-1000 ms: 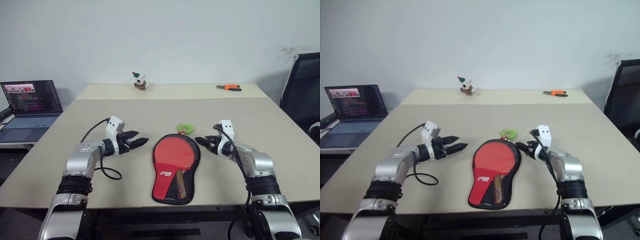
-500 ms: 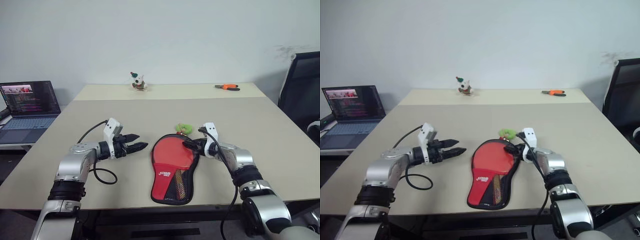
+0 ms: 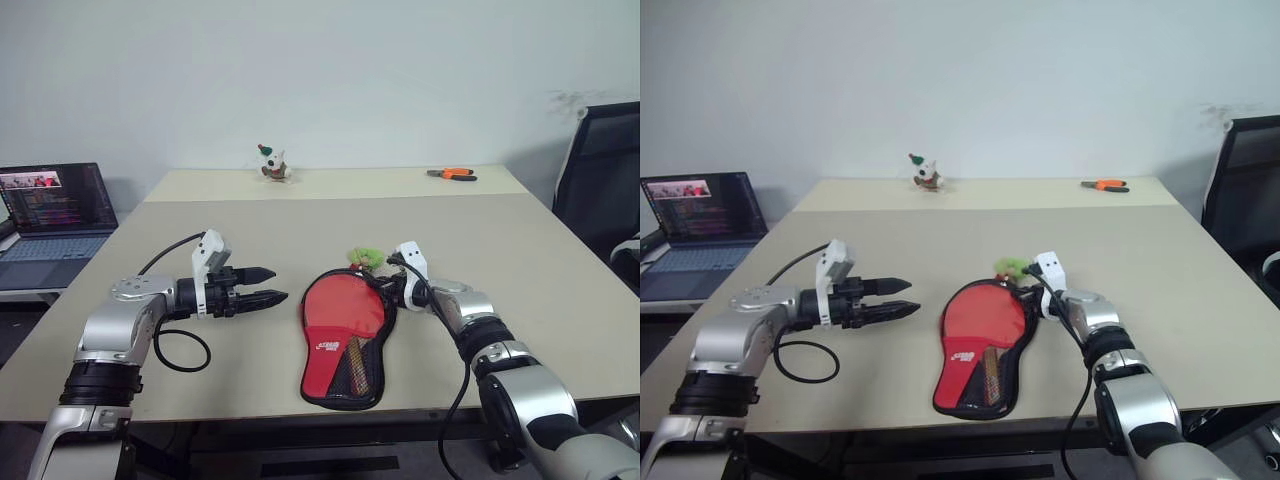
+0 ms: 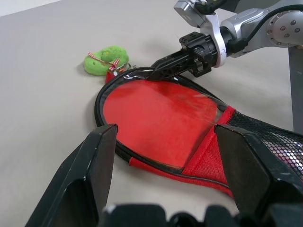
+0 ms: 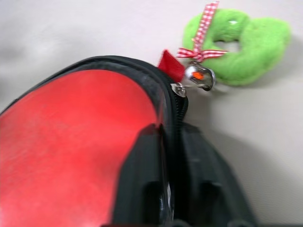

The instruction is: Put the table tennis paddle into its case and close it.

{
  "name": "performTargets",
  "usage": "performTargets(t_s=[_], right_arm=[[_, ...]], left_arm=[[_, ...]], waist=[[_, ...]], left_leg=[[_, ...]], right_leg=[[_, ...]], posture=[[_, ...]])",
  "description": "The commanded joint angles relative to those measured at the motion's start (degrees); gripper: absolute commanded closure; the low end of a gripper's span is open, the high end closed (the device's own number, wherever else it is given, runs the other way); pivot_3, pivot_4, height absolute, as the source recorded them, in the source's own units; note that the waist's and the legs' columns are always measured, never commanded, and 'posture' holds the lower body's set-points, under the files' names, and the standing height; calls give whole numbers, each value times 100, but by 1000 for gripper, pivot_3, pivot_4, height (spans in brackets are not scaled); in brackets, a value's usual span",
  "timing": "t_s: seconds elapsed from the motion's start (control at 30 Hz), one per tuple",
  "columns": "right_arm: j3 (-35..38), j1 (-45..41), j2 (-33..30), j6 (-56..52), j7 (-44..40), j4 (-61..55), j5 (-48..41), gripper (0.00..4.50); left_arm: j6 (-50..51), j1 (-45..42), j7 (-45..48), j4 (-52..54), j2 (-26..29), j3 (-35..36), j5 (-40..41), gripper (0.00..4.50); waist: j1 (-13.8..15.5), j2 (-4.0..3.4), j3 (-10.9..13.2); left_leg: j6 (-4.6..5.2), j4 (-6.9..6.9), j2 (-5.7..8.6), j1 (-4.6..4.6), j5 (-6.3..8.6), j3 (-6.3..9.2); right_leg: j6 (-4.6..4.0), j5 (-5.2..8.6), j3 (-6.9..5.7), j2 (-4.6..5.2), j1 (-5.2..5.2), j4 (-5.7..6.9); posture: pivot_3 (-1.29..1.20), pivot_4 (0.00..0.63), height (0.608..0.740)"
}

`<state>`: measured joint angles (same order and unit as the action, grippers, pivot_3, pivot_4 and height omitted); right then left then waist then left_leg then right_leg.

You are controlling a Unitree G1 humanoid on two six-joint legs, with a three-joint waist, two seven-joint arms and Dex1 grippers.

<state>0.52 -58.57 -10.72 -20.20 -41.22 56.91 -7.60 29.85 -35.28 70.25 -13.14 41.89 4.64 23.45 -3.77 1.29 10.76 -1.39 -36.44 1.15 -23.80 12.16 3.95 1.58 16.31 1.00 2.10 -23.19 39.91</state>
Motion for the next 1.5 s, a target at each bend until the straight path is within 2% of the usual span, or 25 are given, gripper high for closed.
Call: performTargets(t_s=[0.03,0.2,0.57,0.87,1.27,1.5], right_arm=[[-217,24,84,-97,-443,-130,74,4479],[-363,289,37,-332,-775,-627,69,4479],[-707,1180,-169,-1336,-1319,-2523,-166,4479],[-869,1423,-213,-1652,-1451,-3090,-215,4479],[-456,786,-41,-1075,-661,-2088,-80,4479],[-447,564,-2,-871,-633,-1744,-113,4479]], left_arm=[[-32,63,1,280,98,72,88,947],[-27,120,-4,313,93,71,91,947],[-38,78,15,254,51,-10,55,947],[7,105,-5,322,30,-40,75,947],[-65,19,-162,220,-89,-170,6,947],[-84,-1,-203,205,-138,-217,-5,947]], waist=[[-9,0,0],[-28,0,0],[-33,0,0],[-33,0,0],[-70,0,0],[-73,0,0]], left_leg=[[0,2,0,1,0,0],[0,10,-1,1,0,1],[0,20,-1,0,0,2],[0,21,-1,0,0,2],[-11,20,-4,16,-8,0],[-14,19,-7,26,-18,1]], right_leg=[[0,0,1,0,0,0],[-5,3,-1,0,-2,-3],[-5,4,-3,1,-3,-14],[-5,4,-4,1,-3,-16],[-8,2,-1,0,-1,8],[-13,-3,-1,-5,7,11]], posture=[[0,150,740],[0,150,740],[0,150,740],[0,150,740],[0,150,740],[0,150,740]])
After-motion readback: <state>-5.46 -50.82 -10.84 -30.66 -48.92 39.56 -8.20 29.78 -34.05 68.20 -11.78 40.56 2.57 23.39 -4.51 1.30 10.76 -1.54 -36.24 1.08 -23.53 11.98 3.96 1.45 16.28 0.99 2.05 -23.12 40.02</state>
